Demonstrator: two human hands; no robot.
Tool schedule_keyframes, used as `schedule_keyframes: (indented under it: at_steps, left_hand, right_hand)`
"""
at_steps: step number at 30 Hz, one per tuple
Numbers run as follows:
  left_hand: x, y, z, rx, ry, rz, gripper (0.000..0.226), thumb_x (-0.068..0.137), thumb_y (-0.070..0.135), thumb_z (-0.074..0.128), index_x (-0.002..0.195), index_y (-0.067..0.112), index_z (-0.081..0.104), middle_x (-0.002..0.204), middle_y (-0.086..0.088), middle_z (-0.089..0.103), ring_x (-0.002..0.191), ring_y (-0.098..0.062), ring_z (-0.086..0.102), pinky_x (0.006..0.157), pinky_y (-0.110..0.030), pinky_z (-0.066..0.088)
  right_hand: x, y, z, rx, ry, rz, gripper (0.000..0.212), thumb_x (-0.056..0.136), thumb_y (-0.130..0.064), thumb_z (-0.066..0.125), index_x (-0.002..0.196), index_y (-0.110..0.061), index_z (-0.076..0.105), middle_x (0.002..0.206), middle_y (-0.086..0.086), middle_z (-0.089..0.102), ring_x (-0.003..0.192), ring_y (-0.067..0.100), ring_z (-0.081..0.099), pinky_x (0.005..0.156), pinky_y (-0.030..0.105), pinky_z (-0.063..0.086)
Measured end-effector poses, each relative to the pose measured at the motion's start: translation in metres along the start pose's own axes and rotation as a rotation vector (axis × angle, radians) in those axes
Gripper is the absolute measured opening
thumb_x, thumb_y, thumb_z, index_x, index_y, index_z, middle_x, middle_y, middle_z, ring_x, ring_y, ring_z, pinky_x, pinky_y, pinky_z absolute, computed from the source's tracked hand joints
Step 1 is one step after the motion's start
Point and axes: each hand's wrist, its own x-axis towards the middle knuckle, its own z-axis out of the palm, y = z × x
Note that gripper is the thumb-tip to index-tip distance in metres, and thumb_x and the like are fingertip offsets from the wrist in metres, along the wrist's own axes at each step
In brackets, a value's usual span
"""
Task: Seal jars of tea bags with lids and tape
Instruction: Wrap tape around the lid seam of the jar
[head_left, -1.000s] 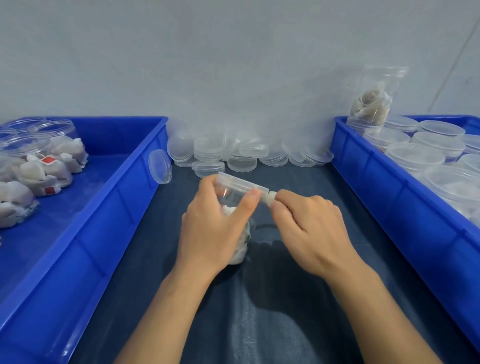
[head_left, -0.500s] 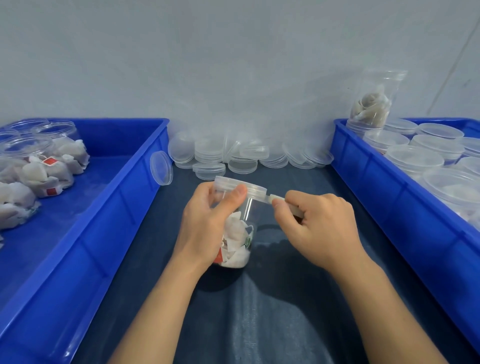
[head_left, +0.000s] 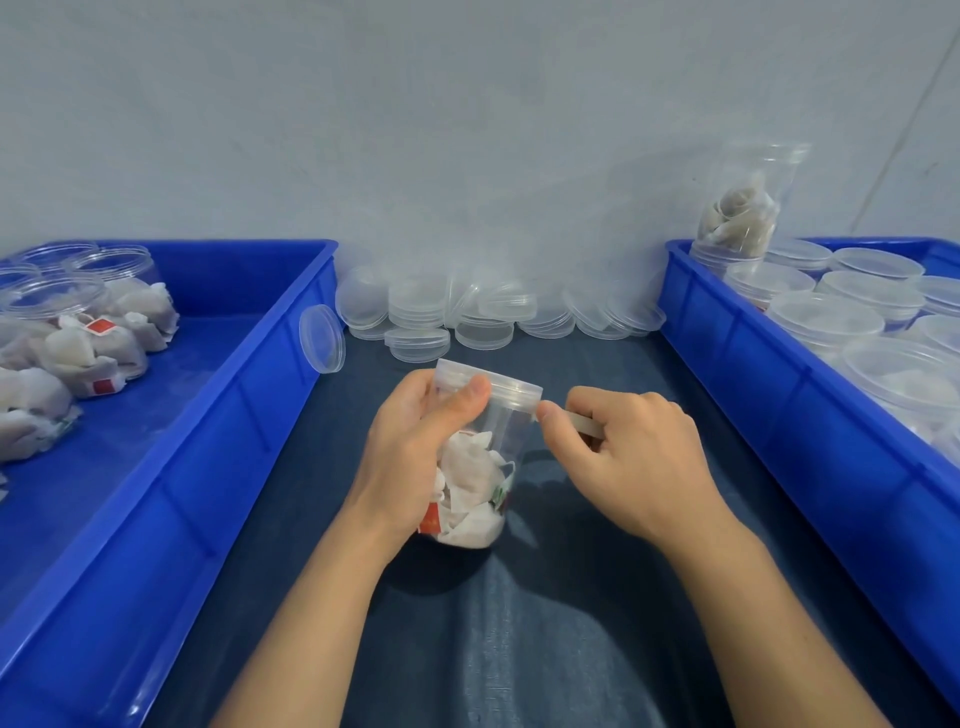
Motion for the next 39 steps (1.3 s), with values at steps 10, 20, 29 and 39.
schedule_keyframes:
  at_steps: [10,20,29,39]
  left_hand:
    - [-0.002,0.0,0.001,0.197,-0.016,0.054,0.057,0.074,0.082,0.062,0.103,0.033,0.072,0.112,0.005,0.073,0.106,-0.005,0.068,0.094,-0.034,0.051]
    - [-0.005,0.007,-0.002,0.352,0.138,0.118,0.072,0.074,0.083,0.056,0.134,0.045,0.06,0.109,0.02,0.072,0.104,0.005,0.067,0.101,-0.038,0.054]
    - [-0.009,0.001,0.017,0.544,0.201,0.152,0.068,0.072,0.089,0.053,0.125,0.047,0.051,0.115,0.021,0.065,0.109,0.001,0.062,0.095,-0.037,0.053]
    - [-0.005,0.0,0.007,0.214,0.169,0.105,0.049,0.077,0.075,0.069,0.115,0.043,0.066,0.11,0.013,0.074,0.095,0.001,0.071,0.081,-0.025,0.05]
  right_hand:
    - [-0.002,-0.003,-0.001,0.067,-0.029,0.021,0.06,0.088,-0.068,0.033,0.065,-0.013,0.036,0.051,0.001,0.036,0.057,0.026,0.038,0.055,0.033,0.025]
    - [-0.003,-0.009,-0.001,0.041,-0.015,-0.002,0.064,0.09,-0.068,0.031,0.064,-0.011,0.041,0.048,0.002,0.043,0.055,0.03,0.046,0.054,0.035,0.035]
    - [-0.003,-0.015,-0.007,0.141,-0.11,0.023,0.052,0.091,-0.056,0.032,0.066,-0.011,0.038,0.056,0.009,0.042,0.062,0.034,0.043,0.06,0.046,0.043]
    - [-0.002,-0.007,-0.013,0.236,-0.09,-0.037,0.047,0.1,-0.046,0.05,0.07,-0.011,0.046,0.055,0.008,0.042,0.053,0.028,0.037,0.053,0.032,0.028]
